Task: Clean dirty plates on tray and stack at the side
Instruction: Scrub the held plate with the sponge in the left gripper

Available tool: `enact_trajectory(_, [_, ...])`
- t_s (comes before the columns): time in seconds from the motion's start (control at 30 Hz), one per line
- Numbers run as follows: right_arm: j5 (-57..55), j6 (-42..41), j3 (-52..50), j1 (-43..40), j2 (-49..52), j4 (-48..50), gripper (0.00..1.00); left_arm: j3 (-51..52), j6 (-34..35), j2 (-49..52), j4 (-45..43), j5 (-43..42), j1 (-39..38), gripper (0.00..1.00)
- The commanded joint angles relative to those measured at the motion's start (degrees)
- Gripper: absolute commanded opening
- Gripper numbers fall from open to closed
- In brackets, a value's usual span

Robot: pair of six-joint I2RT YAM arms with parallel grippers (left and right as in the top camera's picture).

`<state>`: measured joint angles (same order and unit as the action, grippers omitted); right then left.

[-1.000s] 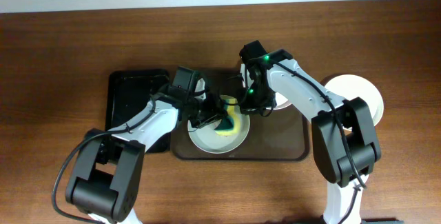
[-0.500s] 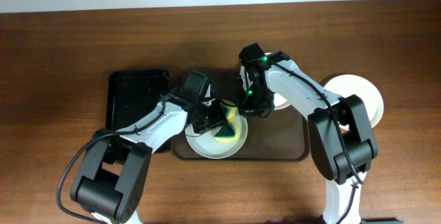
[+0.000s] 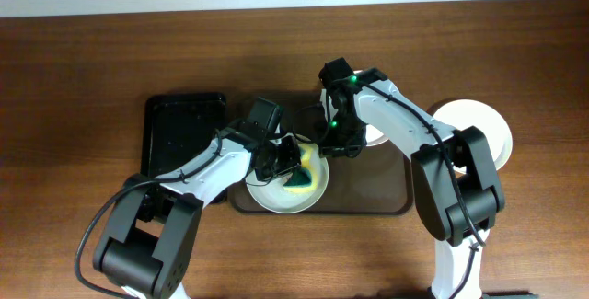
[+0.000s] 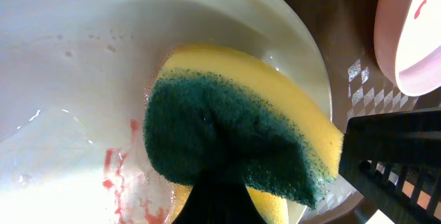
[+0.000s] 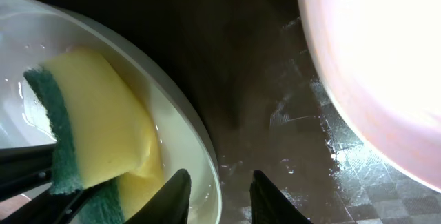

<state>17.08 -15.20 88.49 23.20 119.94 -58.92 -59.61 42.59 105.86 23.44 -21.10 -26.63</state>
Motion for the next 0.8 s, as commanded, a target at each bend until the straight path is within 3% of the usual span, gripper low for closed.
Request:
enact_trajectory(0.0, [0.3, -0.3, -0.2, 0.5, -0.3, -0.2, 0.31, 3.4, 0.9, 2.8, 2.8, 8.8, 0.4, 0.0])
enact_trajectory(0.23, [2.0, -0.3, -5.7, 0.5, -0.3, 3.5, 0.29, 3.4, 0.8, 2.8, 2.8, 9.0, 0.4, 0.0])
enact_trajectory(0.33, [3.3, -0.3, -8.7, 0.5, -0.3, 6.1, 0.15, 3.4, 0.9, 2.8, 2.8, 8.9, 0.4, 0.0])
enact_trajectory(0.47, [3.3, -0.3, -9.2, 0.4, -0.3, 6.8, 0.04, 3.4, 0.8, 2.8, 4.3, 10.3, 0.4, 0.0])
enact_trajectory(0.77, [3.3, -0.3, -9.2, 0.4, -0.3, 6.9, 0.04, 3.4, -1.8, 2.8, 6.7, 13.6, 5.5, 0.0])
